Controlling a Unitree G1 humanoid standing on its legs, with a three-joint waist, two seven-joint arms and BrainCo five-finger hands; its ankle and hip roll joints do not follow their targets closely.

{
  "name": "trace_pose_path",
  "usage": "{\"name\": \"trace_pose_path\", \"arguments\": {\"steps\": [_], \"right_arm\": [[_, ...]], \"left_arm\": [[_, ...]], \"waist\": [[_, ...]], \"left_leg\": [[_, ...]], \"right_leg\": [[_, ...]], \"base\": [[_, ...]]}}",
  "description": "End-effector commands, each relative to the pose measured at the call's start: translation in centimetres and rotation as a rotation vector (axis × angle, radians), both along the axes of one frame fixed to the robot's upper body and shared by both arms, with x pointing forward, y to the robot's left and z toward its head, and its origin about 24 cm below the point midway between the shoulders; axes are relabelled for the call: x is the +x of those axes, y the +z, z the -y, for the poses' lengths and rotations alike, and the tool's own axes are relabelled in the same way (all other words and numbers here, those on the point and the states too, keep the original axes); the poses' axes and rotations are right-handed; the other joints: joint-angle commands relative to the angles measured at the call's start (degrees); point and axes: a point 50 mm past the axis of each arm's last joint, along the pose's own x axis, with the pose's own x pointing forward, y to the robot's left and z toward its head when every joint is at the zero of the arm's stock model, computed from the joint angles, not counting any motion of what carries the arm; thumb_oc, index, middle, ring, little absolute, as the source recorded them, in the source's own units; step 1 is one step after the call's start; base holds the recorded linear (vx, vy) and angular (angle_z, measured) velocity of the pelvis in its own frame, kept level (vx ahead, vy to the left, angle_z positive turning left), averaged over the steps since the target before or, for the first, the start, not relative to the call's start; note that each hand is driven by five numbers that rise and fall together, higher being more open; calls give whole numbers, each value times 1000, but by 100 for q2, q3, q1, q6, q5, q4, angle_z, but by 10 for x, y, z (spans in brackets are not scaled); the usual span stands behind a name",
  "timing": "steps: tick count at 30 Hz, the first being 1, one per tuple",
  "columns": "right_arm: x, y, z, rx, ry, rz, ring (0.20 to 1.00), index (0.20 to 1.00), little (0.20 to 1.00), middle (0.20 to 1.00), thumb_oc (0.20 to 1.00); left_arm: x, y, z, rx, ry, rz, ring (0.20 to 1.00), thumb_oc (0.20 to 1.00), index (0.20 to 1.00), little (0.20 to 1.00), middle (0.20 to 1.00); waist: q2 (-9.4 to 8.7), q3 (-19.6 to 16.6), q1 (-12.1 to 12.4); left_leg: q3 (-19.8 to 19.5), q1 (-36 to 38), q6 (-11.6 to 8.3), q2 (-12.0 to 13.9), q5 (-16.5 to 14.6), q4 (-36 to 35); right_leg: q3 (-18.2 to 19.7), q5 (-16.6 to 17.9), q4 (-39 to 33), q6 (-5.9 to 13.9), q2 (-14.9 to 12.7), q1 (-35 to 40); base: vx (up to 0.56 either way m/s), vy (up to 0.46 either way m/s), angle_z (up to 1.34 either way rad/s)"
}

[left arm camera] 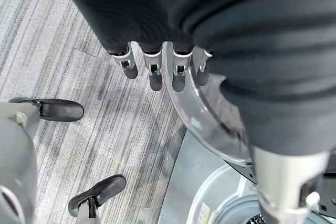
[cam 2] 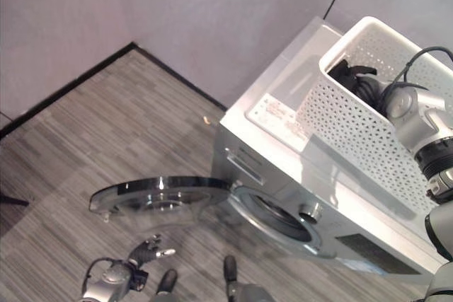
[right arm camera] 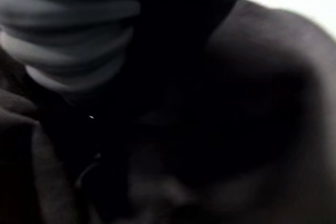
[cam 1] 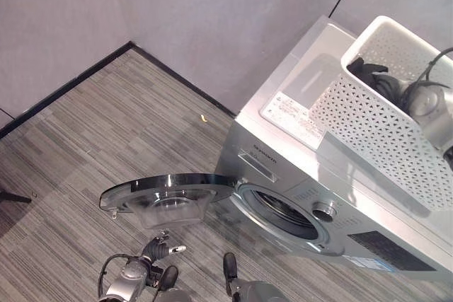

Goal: Grab the laundry basket,head to the washer,open it,put in the laundry and shut it.

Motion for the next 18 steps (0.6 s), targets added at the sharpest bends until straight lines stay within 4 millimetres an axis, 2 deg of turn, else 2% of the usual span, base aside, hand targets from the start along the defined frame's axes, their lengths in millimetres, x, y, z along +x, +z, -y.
{"name": "trace_pose_path", "arguments": {"steps": [1, 3, 10, 18], "right_arm": [[-3, 38, 1, 95, 5, 226, 200, 200, 200, 200, 200], [-6, 50, 3, 133, 6, 297, 200, 200, 200, 200, 200], [-25, 115, 9, 186, -1, 591, 200, 200, 200, 200, 200], [-32, 155, 8, 298, -36, 862, 200, 200, 200, 200, 200]], "left_arm": [[3, -1, 5, -3, -2, 25, 1000, 1000, 1000, 1000, 1000], [0, -2, 5, -1, -11, 14, 1000, 1000, 1000, 1000, 1000], [-10, -10, 3, 14, -25, -36, 1000, 1000, 1000, 1000, 1000], [-17, -17, 9, 25, -43, -74, 1000, 1000, 1000, 1000, 1000]], "waist": [[101, -189, 88], [104, -263, 88], [106, -565, 47], [79, -776, 43]], "left_leg": [[630, 676, 308, 354, -289, -20], [639, 756, 316, 355, -324, -31], [672, 1009, 335, 336, -440, -44], [675, 1176, 384, 209, -525, 4]], "right_leg": [[-29, 75, 685, 377, -440, -1013], [-11, 65, 672, 382, -434, -943], [32, 40, 647, 395, -446, -708], [120, 82, 658, 409, -504, -590]], "base": [[35, 23, -2], [36, 18, -6], [34, 15, -3], [0, 10, -3]]}}
